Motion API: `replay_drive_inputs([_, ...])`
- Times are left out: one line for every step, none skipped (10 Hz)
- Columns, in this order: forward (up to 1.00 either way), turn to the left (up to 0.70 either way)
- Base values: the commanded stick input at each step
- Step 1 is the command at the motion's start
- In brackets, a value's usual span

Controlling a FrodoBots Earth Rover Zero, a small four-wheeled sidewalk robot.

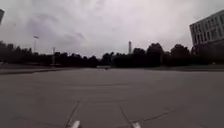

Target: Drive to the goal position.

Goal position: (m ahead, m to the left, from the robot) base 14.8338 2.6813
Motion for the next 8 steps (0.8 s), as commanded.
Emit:
replay_drive_inputs([0.7,0.0])
replay_drive_inputs([0.7,0.0])
replay_drive_inputs([0.7,0.0])
replay_drive_inputs([0.7,0.0])
replay_drive_inputs([0.7,0.0])
replay_drive_inputs([0.7,0.0])
replay_drive_inputs([0.7,0.0])
replay_drive_inputs([0.7,0.0])
